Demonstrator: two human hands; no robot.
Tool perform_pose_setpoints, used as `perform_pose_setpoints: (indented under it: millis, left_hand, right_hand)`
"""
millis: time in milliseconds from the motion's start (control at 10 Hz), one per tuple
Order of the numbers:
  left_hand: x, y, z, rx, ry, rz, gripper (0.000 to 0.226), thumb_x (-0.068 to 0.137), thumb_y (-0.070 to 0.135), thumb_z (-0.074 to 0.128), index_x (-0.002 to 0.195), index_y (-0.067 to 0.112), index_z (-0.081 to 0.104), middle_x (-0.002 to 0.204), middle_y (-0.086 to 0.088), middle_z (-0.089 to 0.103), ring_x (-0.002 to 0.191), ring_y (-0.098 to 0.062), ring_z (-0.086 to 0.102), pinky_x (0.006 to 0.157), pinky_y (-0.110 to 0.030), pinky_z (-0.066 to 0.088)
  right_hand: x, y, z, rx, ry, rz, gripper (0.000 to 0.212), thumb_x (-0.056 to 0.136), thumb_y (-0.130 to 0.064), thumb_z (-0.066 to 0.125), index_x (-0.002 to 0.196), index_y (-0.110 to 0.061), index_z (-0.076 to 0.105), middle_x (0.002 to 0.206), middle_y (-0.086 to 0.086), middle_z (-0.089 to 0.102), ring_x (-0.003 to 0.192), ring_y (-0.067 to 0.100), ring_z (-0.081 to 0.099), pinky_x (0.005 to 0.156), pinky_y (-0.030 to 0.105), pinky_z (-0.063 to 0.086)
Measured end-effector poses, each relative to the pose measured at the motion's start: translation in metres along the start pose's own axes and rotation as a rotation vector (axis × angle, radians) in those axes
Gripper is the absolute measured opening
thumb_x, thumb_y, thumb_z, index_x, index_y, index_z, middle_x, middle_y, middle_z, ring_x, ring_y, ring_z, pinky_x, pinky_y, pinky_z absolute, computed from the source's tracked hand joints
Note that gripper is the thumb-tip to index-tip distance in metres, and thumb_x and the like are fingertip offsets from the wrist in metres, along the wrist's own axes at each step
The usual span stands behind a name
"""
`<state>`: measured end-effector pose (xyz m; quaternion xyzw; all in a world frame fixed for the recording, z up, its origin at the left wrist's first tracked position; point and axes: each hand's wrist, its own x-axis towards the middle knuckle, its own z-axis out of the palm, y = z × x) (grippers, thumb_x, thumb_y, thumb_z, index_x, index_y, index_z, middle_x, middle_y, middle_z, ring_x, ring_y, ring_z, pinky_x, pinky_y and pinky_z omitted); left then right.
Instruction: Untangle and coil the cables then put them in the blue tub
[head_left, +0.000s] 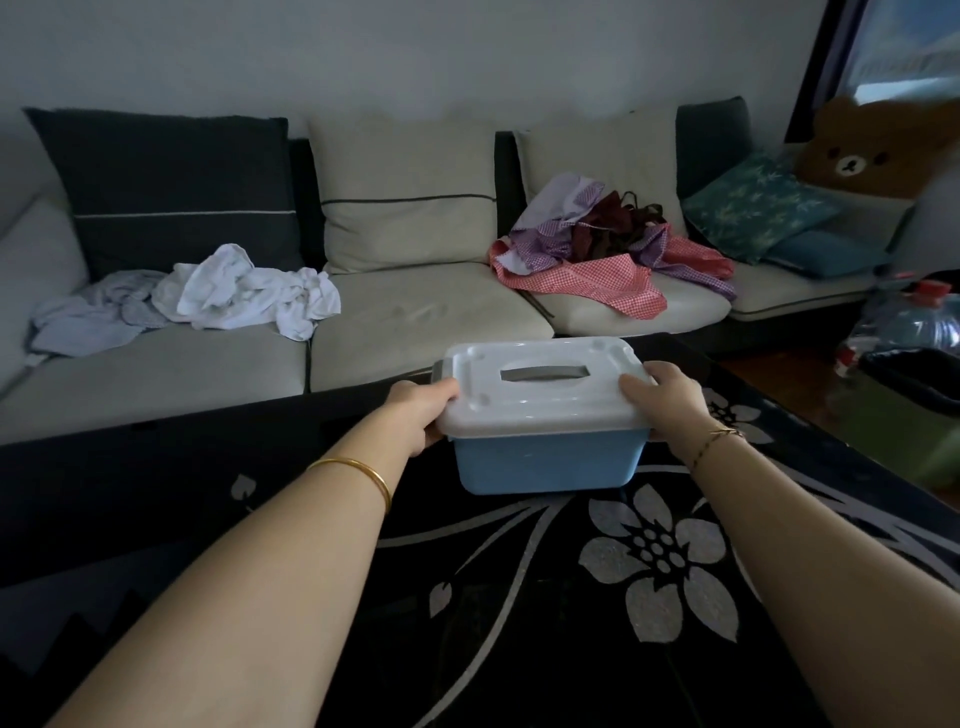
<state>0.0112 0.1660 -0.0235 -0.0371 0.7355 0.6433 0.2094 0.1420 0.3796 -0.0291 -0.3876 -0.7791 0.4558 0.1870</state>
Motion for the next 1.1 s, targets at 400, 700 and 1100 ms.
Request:
perform_pose_setpoints:
  millis: [400,700,1100]
  left_hand:
    - [-0.037,-0.036,-0.112,0.136,0.506,0.057,0.031,0.086,0.023,0.059,0.108,0.001,0.061,0.105,-0.014,0.062,0.101,-0.037,0.060,0.086,-0.040,0.051]
    - [-0.058,-0.050,-0.132,0.380,0.654,0.099,0.036,0.097,0.031,0.043,0.123,0.010,0.057,0.122,-0.014,0.057,0.115,-0.035,0.051,0.089,-0.039,0.040]
    - [-0.053,-0.047,-0.145,0.586,0.562,0.117,0.044,0.097,0.037,0.039,0.131,0.013,0.052,0.132,-0.016,0.051,0.121,-0.036,0.046,0.097,-0.043,0.039]
  right_hand:
    - [-0.087,-0.035,0.090,0.446,-0.109,0.030,0.059,0.083,-0.019,0.061,0.139,-0.023,0.042,0.137,0.004,0.046,0.108,0.025,0.053,0.098,0.043,0.047]
    - [-0.121,-0.046,0.128,0.757,0.157,0.034,0.063,0.084,-0.001,0.065,0.141,-0.013,0.041,0.132,0.002,0.056,0.116,0.014,0.055,0.089,0.018,0.039]
    - [-0.122,-0.045,0.119,0.546,0.125,-0.109,0.050,0.090,-0.010,0.059,0.137,-0.012,0.044,0.131,0.002,0.057,0.119,0.013,0.054,0.092,0.020,0.038]
